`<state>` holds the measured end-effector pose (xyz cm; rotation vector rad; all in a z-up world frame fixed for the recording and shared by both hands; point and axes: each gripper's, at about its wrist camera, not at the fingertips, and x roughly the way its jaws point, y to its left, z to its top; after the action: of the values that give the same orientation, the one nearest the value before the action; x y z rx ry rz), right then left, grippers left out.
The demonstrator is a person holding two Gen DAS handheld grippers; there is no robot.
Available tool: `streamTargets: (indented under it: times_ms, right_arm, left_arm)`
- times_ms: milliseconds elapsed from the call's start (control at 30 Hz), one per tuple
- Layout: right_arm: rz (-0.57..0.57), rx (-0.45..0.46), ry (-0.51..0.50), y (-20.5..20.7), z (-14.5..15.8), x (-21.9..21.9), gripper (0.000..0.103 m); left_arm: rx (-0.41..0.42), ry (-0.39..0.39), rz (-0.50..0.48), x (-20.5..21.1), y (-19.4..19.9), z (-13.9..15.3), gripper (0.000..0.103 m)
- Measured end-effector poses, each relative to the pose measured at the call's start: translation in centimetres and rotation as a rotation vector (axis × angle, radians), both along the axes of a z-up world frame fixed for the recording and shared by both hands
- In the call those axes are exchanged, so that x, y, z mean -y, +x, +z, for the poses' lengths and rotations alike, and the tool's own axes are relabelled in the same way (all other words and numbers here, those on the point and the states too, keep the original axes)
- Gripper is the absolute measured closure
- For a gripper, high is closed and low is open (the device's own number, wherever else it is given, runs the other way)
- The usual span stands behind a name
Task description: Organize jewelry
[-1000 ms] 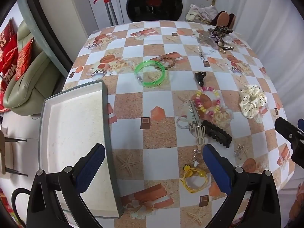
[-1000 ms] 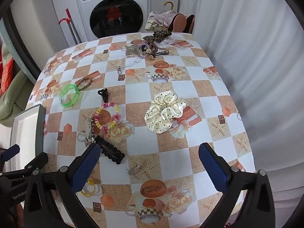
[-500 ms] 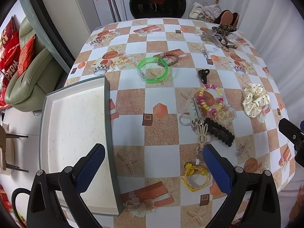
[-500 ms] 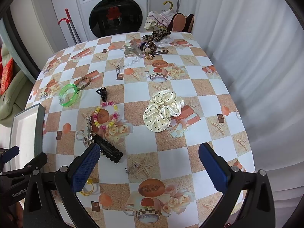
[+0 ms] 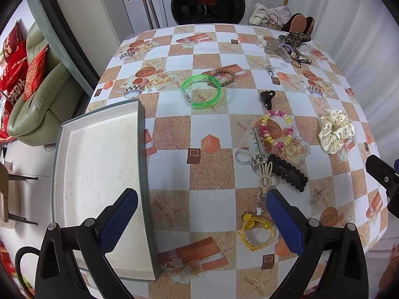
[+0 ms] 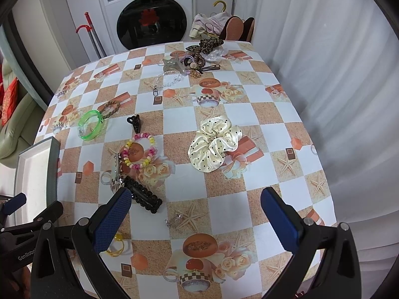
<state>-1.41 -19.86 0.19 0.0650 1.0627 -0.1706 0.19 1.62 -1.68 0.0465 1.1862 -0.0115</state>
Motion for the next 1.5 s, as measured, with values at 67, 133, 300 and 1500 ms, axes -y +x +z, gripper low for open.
streamTargets:
  times_ms: [67,133,300,1500]
  right_arm:
    - [0.002,0.002,-0.002,0.0,-0.01,0.0,0.0]
    - [0.002,0.0,-0.001,0.0,0.02,0.15,0.0]
    - [0.002,0.0,0.001,-0.03,0.02,0.16,0.0]
    - [0.003,0.003,0.009,0.02,0.08,0.25,0.0]
  left_arm:
    - [0.001,0.001,-0.001,0.01,0.0,0.0,0.0]
    - [0.0,0.001,0.0,-0.02,0.01,0.0,0.0]
    - [0.001,0.001,-0.001,-0.01,-0.01,-0.01,0.0]
    - [-0.001,0.005,0.003,-0.07,-0.04,-0.05,0.0]
